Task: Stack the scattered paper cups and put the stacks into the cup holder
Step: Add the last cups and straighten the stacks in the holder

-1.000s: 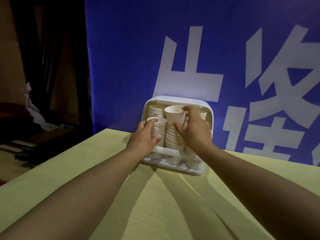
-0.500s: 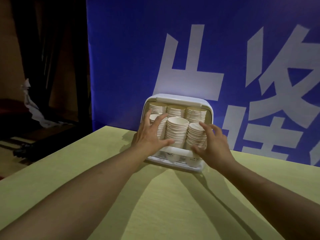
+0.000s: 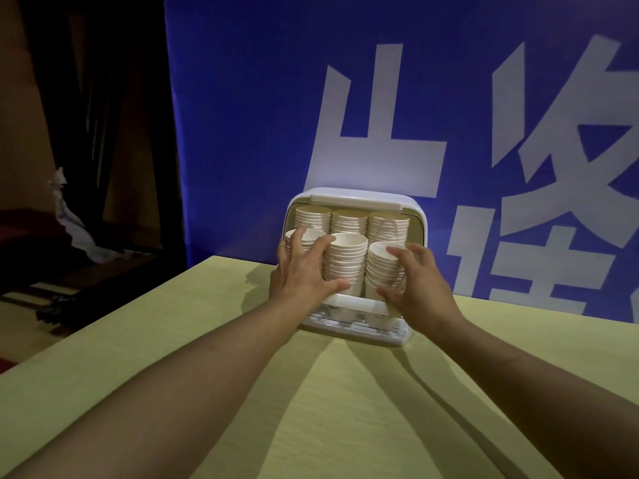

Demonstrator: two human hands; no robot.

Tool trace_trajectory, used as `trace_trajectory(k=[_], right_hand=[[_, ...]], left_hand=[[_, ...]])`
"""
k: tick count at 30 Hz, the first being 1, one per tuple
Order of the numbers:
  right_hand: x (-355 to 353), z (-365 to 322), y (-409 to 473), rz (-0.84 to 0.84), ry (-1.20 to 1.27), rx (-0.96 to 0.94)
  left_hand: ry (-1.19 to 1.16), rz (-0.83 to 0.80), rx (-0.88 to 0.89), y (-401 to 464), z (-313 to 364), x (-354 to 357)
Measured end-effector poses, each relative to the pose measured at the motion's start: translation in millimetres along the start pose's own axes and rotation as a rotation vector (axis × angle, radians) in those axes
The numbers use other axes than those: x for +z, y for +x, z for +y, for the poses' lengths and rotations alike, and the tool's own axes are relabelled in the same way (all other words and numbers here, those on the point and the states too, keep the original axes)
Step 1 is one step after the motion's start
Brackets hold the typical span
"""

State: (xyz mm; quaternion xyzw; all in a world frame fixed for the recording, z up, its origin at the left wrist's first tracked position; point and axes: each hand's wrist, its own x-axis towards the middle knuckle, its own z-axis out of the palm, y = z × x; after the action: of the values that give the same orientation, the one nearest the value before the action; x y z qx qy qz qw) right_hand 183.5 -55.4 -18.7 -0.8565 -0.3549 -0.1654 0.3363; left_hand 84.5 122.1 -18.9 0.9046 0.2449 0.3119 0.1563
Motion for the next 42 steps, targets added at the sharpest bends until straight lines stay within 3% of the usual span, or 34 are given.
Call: trace_trajectory(k=[8, 12, 15, 22, 27, 31, 36, 42], right_hand=[[-7, -1, -2, -0.045, -0.072, 0.011], [-23, -4, 3, 0.1, -0.173, -0.064], [-40, -5, 24, 0.175, -0.153, -0.062], [-39, -2, 50, 0.034, -0.028, 0.003], [-29, 0, 32, 0.151, 0.075, 0.006], [-22, 6, 12, 0.175, 0.149, -0.02], [-23, 17, -9, 0.065, 0.196, -0.072], [-30, 15, 5, 0.05, 0.111, -0.058]], left_hand=[[0.037, -0.046, 0.016, 0, 3, 0], [0.063, 0.043, 0.03, 0, 1, -10], [-0.068, 0.15, 0.061, 18, -1, -30], [-0.451, -0.098, -0.197, 63, -10, -62], [-0.523, -0.038, -0.157, 52, -19, -59], [-0.505, -0.007, -0.08, 36, -35, -55], [-0.399, -0.066, 0.034, 9, -44, -46], [-0.316, -0.031, 0.0, 16, -32, -42]])
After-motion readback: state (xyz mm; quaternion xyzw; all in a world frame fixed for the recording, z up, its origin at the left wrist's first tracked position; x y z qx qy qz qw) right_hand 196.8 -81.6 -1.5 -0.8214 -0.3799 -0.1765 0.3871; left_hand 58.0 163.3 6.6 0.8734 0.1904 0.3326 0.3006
